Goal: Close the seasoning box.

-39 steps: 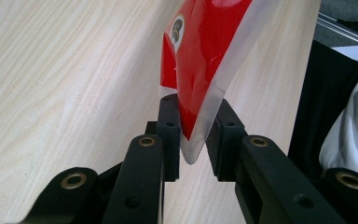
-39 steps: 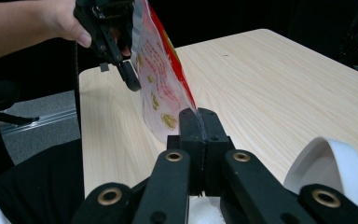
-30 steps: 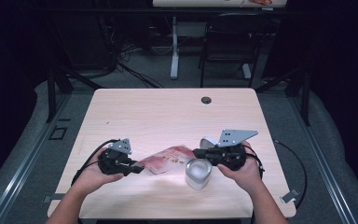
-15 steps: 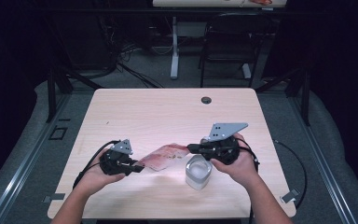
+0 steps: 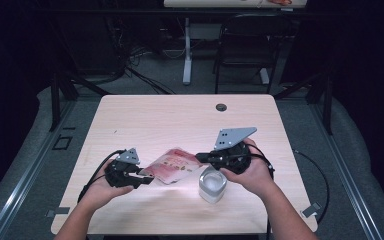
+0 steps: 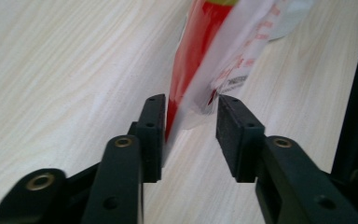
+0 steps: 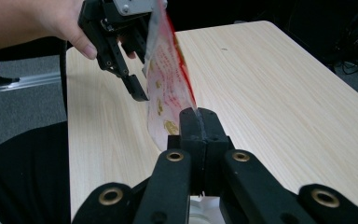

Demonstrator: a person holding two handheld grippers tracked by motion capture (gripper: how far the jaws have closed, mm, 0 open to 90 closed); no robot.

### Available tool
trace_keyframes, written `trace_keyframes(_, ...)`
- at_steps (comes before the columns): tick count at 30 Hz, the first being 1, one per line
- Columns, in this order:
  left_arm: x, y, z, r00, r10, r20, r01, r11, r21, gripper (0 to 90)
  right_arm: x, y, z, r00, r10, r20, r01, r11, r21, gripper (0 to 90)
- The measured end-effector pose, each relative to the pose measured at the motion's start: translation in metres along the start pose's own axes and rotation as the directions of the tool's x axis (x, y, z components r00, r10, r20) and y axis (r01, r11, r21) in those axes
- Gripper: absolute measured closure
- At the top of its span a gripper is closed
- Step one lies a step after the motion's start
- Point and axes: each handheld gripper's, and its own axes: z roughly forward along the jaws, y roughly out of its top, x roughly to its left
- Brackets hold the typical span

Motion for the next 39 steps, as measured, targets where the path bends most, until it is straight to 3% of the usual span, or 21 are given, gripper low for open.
trace_keyframes(5, 0.0, 0.001, -0.007, 0.9999, 0.01, -0.013, -0.01, 0.9999, -0.01, 59.8, 0.003, 0.005, 0.002, 0.9997, -0.026, 0.001, 0.026, 0.999, 0.023, 90.0)
trace_keyframes(11, -0.002, 0.004, -0.017, 0.9996, 0.021, -0.018, -0.021, 0.9994, -0.027, 56.4, 0.003, 0.006, 0.005, 0.9997, -0.025, -0.001, 0.025, 0.999, 0.026, 90.0)
trace_keyframes(19, -0.009, 0.012, -0.019, 0.9982, 0.056, -0.021, -0.057, 0.9977, -0.036, 66.4, 0.005, 0.01, 0.016, 0.9992, -0.039, -0.004, 0.039, 0.998, 0.049, 90.0)
trace_keyframes(25, -0.013, 0.019, -0.019, 0.9975, 0.069, -0.015, -0.07, 0.9966, -0.043, 67.4, 0.008, 0.013, 0.022, 0.9988, -0.048, -0.011, 0.048, 0.997, 0.061, 90.0)
trace_keyframes(31, -0.015, 0.03, -0.022, 0.9964, 0.082, -0.025, -0.083, 0.9955, -0.046, 57.7, 0.01, 0.016, 0.026, 0.9983, -0.055, -0.018, 0.056, 0.996, 0.064, 90.0)
trace_keyframes(39, -0.022, 0.045, -0.02, 0.9929, 0.118, -0.01, -0.119, 0.9921, -0.041, 56.2, 0.012, 0.016, 0.03, 0.9977, -0.064, -0.024, 0.066, 0.995, 0.076, 90.0)
